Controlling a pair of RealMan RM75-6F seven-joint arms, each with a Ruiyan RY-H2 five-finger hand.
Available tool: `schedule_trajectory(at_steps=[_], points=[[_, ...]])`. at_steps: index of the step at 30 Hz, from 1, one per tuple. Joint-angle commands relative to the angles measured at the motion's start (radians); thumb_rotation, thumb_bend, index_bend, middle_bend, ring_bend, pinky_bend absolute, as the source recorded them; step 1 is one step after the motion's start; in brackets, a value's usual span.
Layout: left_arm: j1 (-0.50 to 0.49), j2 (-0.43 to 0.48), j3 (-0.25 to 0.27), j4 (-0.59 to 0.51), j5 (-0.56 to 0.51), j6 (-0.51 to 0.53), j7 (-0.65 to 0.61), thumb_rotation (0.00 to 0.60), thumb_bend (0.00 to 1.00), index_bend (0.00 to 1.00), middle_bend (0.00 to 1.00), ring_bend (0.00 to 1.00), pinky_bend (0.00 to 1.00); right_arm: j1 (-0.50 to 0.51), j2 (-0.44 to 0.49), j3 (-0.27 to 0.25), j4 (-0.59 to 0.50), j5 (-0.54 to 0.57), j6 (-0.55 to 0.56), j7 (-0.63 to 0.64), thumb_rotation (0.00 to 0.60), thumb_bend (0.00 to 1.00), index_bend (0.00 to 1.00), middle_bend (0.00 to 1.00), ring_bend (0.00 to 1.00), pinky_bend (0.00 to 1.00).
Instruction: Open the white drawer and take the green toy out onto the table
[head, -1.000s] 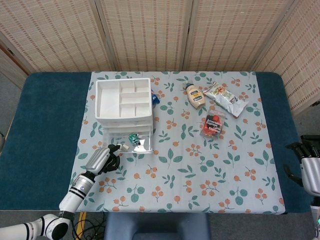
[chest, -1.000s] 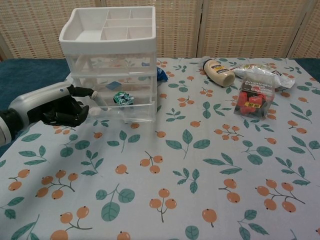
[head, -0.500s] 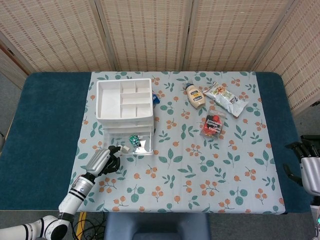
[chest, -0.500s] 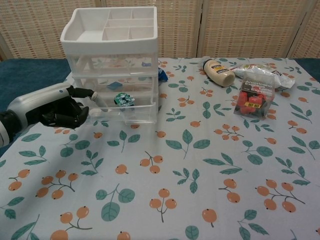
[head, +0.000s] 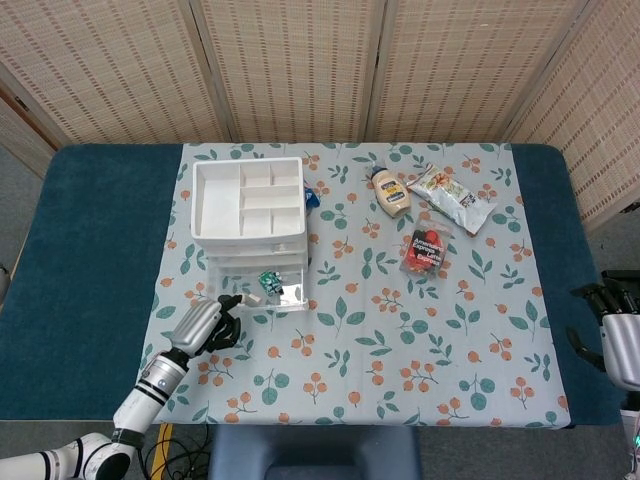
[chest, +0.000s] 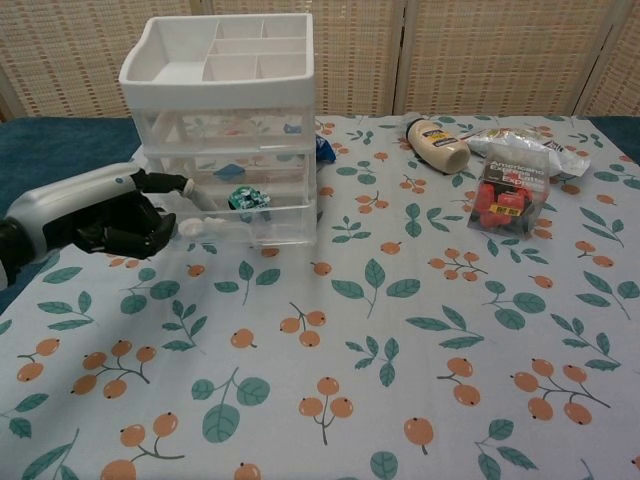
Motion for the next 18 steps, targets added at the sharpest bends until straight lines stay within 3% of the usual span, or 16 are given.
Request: schedule_trajectory(at_steps=[1, 5, 11, 18], points=[[-0.003, 0.006, 0.001, -0.001, -0.004, -0.009, 0.005, 0.600, 0.67, 0.30, 0.94, 1.00, 1.00, 0.001, -0.001, 0.000, 0.002, 0.000, -0.001, 0.000, 0.600, 0.33, 0.28, 0.29, 0.20, 0.30], [-0.007, 0.003, 0.002, 0.010, -0.015, -0.022, 0.011, 0.600, 0.63, 0.29, 0.94, 1.00, 1.00, 0.000, -0.003, -0.001, 0.003, 0.000, 0.001, 0.002, 0.600, 0.33, 0.28, 0.29, 0.20, 0.30], [-0.002, -0.005, -0.002, 0.017, -0.017, -0.008, 0.009, 0.600, 0.40, 0.23, 0.94, 1.00, 1.00, -0.003, 0.000, -0.001, 0.000, -0.001, 0.004, 0.001, 0.600, 0.33, 0.28, 0.29, 0.20, 0.30], [0.001, 0.017, -0.011, -0.006, 0.006, 0.018, 0.002, 0.600, 0.39, 0.22, 0.94, 1.00, 1.00, -0.003, 0.002, -0.001, -0.001, -0.002, 0.006, 0.000, 0.600, 0.33, 0.28, 0.29, 0.20, 0.30]])
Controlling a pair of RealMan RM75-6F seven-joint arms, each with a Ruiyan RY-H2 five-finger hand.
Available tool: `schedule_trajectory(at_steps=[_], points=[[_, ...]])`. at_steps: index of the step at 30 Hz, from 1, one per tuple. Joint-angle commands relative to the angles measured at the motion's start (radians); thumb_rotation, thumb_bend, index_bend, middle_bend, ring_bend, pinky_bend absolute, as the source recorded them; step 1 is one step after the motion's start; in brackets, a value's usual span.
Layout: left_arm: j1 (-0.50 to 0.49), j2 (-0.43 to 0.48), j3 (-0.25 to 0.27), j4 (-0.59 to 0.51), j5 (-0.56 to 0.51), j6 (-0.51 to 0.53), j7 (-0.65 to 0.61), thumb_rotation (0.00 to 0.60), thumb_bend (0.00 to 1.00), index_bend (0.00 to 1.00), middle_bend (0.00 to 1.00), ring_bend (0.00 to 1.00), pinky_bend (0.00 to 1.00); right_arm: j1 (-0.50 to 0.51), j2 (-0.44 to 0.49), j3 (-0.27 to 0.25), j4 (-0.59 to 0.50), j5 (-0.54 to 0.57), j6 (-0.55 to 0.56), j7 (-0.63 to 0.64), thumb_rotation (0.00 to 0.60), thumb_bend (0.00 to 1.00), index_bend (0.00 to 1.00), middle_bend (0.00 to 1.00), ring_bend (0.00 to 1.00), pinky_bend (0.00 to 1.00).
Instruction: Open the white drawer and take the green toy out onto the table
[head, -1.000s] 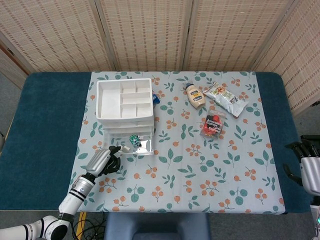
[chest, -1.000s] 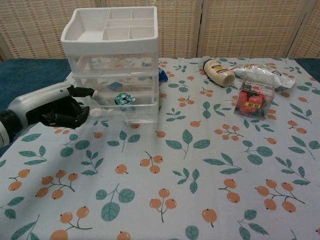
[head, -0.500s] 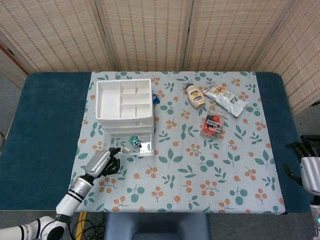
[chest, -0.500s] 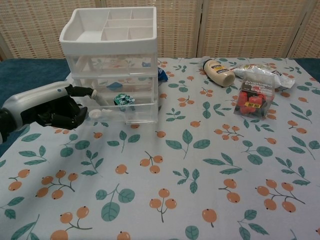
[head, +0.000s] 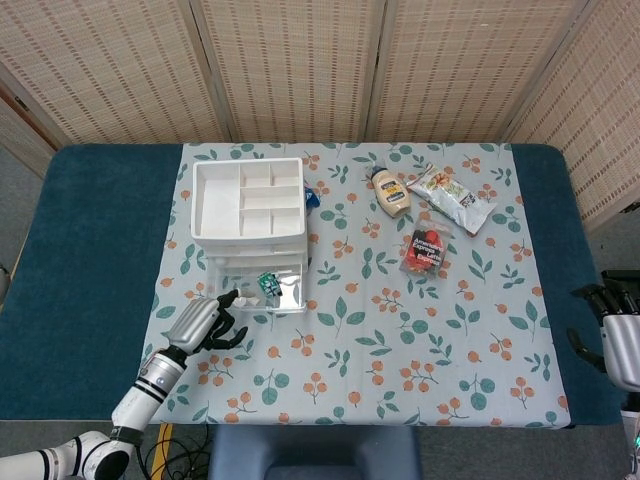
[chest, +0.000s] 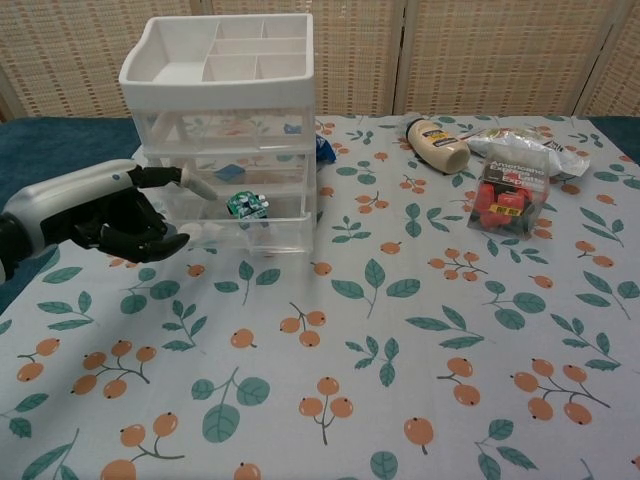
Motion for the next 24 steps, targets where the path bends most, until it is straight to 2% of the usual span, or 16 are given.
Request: schedule_trajectory(at_steps=[1, 6, 13, 24], points=[[0.002, 0.023, -0.008, -0.020, 0.020, 0.019, -0.005, 0.600, 0.39, 0.22, 0.94, 1.00, 1.00, 0.000, 0.001, 0.000, -0.001, 0.000, 0.001, -0.001, 0.600, 0.33, 0.28, 0.29, 0.20, 0.30], [-0.020, 0.076, -0.036, -0.019, 0.080, 0.046, -0.003, 0.600, 0.39, 0.28, 0.94, 1.00, 1.00, 0.002, 0.005, 0.001, -0.003, 0.000, -0.002, -0.005, 0.600, 0.33, 0.28, 0.29, 0.20, 0.30], [-0.105, 0.123, -0.072, 0.073, 0.128, -0.015, -0.007, 0.600, 0.39, 0.36, 0.94, 1.00, 1.00, 0.005, 0.015, 0.003, -0.014, -0.014, 0.006, -0.012, 0.600, 0.33, 0.28, 0.29, 0.20, 0.30], [-0.224, 0.126, -0.042, 0.230, 0.261, -0.059, 0.014, 0.600, 0.39, 0.38, 0.94, 1.00, 1.00, -0.007, 0.073, 0.027, -0.060, -0.028, 0.061, -0.026, 0.600, 0.33, 0.28, 0.29, 0.20, 0.30]])
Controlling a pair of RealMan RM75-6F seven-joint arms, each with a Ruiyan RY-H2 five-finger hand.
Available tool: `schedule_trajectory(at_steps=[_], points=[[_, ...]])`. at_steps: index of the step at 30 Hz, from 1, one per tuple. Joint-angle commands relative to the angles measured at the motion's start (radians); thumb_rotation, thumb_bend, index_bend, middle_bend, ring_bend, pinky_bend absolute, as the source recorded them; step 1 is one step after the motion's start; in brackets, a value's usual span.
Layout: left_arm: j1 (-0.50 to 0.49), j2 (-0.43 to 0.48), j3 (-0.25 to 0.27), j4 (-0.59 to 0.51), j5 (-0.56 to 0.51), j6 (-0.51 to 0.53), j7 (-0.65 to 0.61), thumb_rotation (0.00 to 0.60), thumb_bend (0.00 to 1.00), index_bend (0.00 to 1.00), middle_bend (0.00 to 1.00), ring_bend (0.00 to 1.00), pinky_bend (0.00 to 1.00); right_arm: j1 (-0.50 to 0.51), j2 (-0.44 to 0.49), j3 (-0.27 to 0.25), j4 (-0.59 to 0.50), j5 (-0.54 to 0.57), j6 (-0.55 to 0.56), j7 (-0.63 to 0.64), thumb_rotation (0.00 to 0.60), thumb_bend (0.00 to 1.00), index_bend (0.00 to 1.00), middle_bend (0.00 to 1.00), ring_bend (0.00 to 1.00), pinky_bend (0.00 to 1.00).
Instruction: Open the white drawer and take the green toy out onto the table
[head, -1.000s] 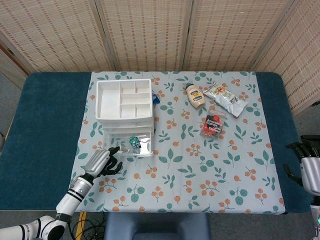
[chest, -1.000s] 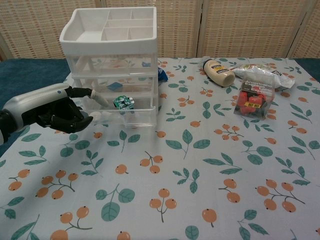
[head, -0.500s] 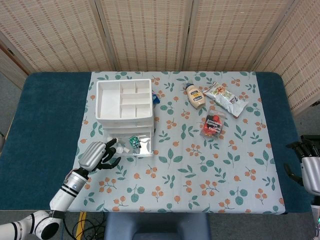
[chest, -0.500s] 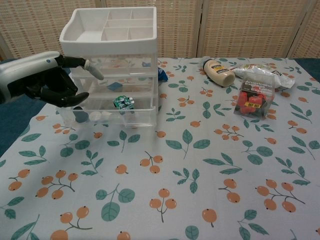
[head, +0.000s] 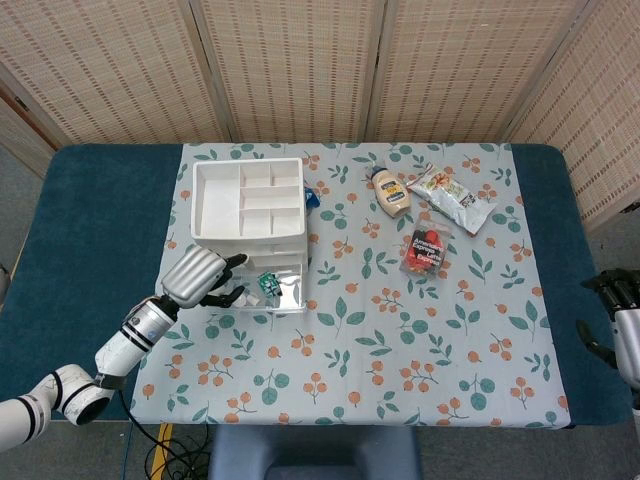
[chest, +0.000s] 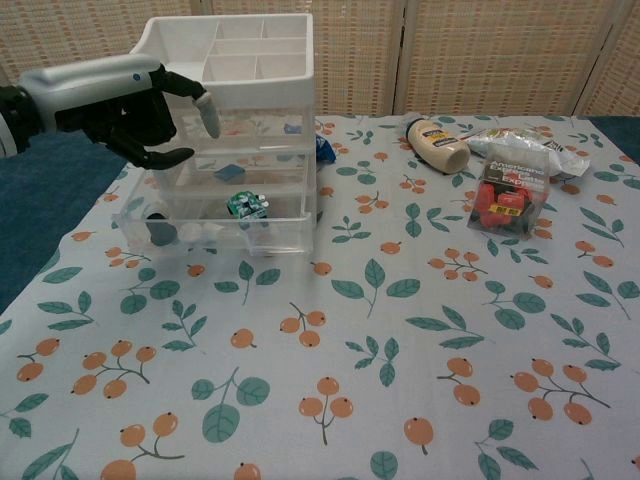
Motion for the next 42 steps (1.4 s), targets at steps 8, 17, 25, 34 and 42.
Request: schedule_trajectory(at_steps=[8, 17, 25, 34, 42], points=[[-0.068, -0.060, 0.057, 0.155, 0.122, 0.045, 0.055, 0.600, 0.39, 0.39, 0.94, 1.00, 1.00, -0.016, 0.023, 0.004, -0.019, -0.003, 0.027, 0.001, 0.600, 0.33, 0.28, 0.29, 0.20, 0.30], [-0.117, -0.126, 0.117, 0.322, 0.202, 0.087, 0.042, 0.600, 0.30, 0.36, 0.94, 1.00, 1.00, -0.031, 0.017, -0.004, -0.011, 0.003, 0.034, 0.012, 0.600, 0.33, 0.28, 0.29, 0.20, 0.30], [-0.150, -0.182, 0.153, 0.439, 0.243, 0.136, 0.020, 0.600, 0.23, 0.37, 0.94, 1.00, 1.00, -0.034, 0.011, -0.008, -0.007, 0.005, 0.030, 0.015, 0.600, 0.33, 0.28, 0.29, 0.20, 0.30], [-0.186, -0.238, 0.180, 0.537, 0.262, 0.162, 0.012, 0.600, 0.23, 0.39, 0.94, 1.00, 1.00, -0.037, 0.006, -0.009, 0.002, 0.013, 0.027, 0.022, 0.600, 0.33, 0.28, 0.29, 0.20, 0.30], [-0.206, -0.269, 0.207, 0.608, 0.271, 0.171, 0.033, 0.600, 0.23, 0.39, 0.94, 1.00, 1.00, -0.042, 0.006, -0.008, 0.004, 0.019, 0.030, 0.025, 0.600, 0.33, 0.28, 0.29, 0.20, 0.30]])
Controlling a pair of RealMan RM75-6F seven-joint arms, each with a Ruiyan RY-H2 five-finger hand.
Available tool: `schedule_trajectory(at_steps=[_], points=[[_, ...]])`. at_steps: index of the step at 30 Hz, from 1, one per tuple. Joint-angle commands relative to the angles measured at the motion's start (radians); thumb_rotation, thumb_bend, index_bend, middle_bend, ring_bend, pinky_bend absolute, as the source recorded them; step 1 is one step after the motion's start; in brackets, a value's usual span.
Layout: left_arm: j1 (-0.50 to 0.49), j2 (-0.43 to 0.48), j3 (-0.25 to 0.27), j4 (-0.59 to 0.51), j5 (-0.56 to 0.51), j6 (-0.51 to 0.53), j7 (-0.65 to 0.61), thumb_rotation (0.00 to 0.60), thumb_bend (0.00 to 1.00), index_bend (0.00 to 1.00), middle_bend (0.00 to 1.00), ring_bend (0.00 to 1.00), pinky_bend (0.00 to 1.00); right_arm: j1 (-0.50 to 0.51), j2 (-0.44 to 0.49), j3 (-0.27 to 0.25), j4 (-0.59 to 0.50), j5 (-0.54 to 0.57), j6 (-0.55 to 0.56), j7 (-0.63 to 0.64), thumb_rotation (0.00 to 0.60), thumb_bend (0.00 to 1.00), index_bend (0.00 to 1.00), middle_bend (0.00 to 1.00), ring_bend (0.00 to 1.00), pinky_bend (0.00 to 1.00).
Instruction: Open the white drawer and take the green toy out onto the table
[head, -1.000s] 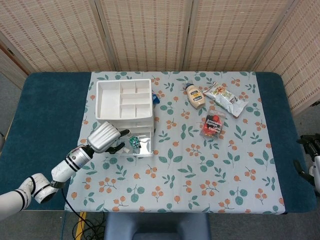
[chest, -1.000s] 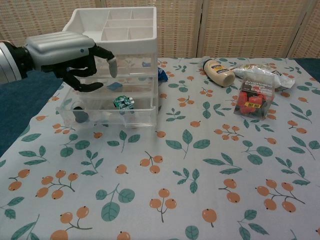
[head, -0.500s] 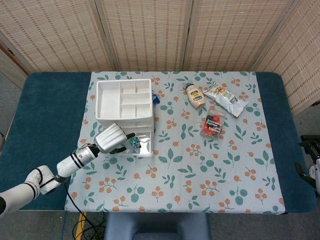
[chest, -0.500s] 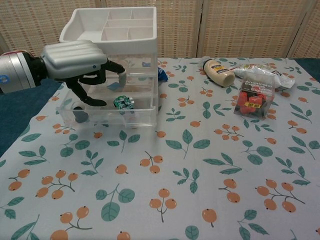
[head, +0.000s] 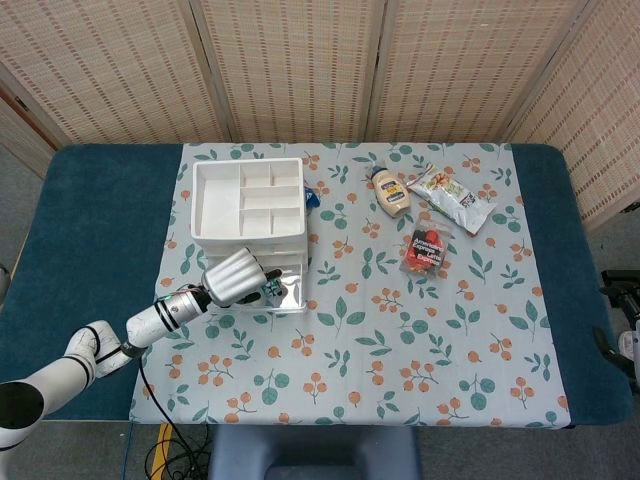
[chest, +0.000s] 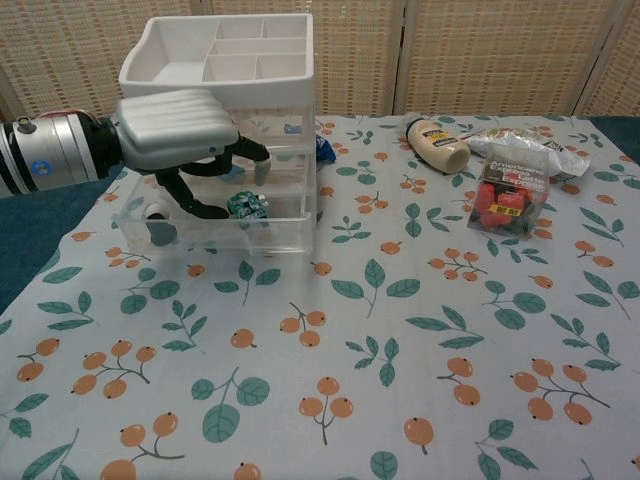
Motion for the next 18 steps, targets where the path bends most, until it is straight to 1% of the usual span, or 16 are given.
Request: schedule_trajectory(at_steps=[1, 6, 18], points=[[-0.005, -0.008, 0.009, 0.014, -0.001, 0.002, 0.002, 0.600, 0.23, 0.39, 0.94, 1.00, 1.00, -0.001, 0.000, 0.000, 0.001, 0.002, -0.001, 0.001, 0.600, 0.33, 0.28, 0.29, 0.20, 0.30], [-0.012, -0.018, 0.018, 0.023, -0.009, 0.002, 0.005, 0.600, 0.23, 0.38, 0.94, 1.00, 1.00, -0.001, -0.002, 0.000, 0.003, 0.003, -0.003, 0.003, 0.600, 0.33, 0.28, 0.29, 0.20, 0.30], [-0.028, -0.035, 0.035, 0.040, -0.023, -0.017, 0.060, 0.600, 0.23, 0.38, 0.94, 1.00, 1.00, -0.006, -0.006, 0.001, 0.017, 0.010, -0.003, 0.016, 0.600, 0.33, 0.28, 0.29, 0.20, 0.30]])
